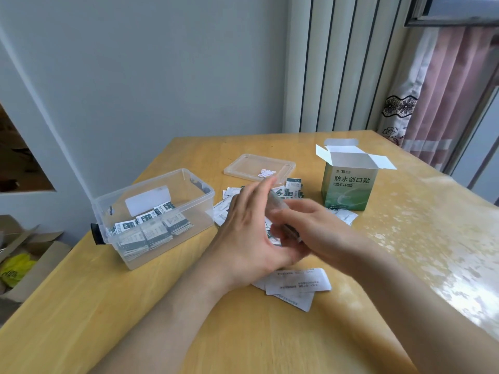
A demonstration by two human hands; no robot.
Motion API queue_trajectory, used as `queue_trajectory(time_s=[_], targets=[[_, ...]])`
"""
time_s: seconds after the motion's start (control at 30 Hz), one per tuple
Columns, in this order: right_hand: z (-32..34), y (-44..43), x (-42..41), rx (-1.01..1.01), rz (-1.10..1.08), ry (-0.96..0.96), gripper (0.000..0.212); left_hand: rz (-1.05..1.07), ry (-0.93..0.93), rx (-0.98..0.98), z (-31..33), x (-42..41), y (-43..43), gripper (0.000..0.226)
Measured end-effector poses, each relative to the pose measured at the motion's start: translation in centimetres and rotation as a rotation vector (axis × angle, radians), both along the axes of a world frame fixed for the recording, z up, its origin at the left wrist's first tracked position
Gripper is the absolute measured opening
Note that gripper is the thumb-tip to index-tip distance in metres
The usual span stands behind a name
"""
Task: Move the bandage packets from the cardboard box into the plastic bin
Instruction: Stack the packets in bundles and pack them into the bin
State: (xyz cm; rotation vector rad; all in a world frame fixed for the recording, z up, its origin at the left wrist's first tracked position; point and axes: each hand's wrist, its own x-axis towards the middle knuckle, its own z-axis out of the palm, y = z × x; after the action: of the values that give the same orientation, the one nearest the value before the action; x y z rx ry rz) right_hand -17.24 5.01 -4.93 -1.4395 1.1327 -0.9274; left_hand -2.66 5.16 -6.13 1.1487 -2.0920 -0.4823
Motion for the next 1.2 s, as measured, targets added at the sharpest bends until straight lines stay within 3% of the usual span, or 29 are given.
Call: queue_trajectory(time_s=[0.07,0.17,0.23,0.37,0.57,0.7,0.83,0.9,1.03,1.2], targets=[[0.4,-0.6,-1.5,-0.071,-0.119,0.103,0.020,0.028,-0.071,0.094,-0.4,0.3,-0.6,0.101],[0.4,-1.7,-4.0,-0.121,-0.286,0.206,0.025,0.138,-0.398,0.148,-1.5,1.0,-1.6,0.080],[-0.2,-2.3,-4.9,-0.198,-0.373,0.375,0.030,0.169,-0.495,0.231,-2.1,1.2,-2.0,0.080],[-1.8,-3.0,-4.5,-0.214,-0.388,0.561,0.031,0.229,-0.521,0.246,-2.2,0.9,-2.8,0.072],[-2.3,-3.0,-4.1,-0.228,-0.363,0.577,0.032,0.259,-0.568,0.004,-1.0,1.5,-2.9,0.020],[-1.6,-2.9,-4.0,-0.270,-0.419,0.467,0.025,0.222,-0.385,-0.023,-0.3,2.7,-2.6,0.023],[-0.7,-2.3,-3.6,-0.085,-0.338,-0.054,0.015,0.295,-0.059,-0.043,0.7,3.2,-2.5,0.016],[-0.7,-1.9,-3.1,-0.003,-0.237,-0.218,0.015,0.323,0.114,0.013,1.1,3.2,-2.4,0.017],[-1.1,-1.6,-2.1,-0.075,-0.137,-0.244,0.021,0.202,0.521,0.279,1.6,2.5,-1.9,0.005],[-0.9,-1.2,-1.4,-0.133,-0.183,-0.268,0.013,0.154,0.687,0.382,1.2,1.4,-1.4,0.013]])
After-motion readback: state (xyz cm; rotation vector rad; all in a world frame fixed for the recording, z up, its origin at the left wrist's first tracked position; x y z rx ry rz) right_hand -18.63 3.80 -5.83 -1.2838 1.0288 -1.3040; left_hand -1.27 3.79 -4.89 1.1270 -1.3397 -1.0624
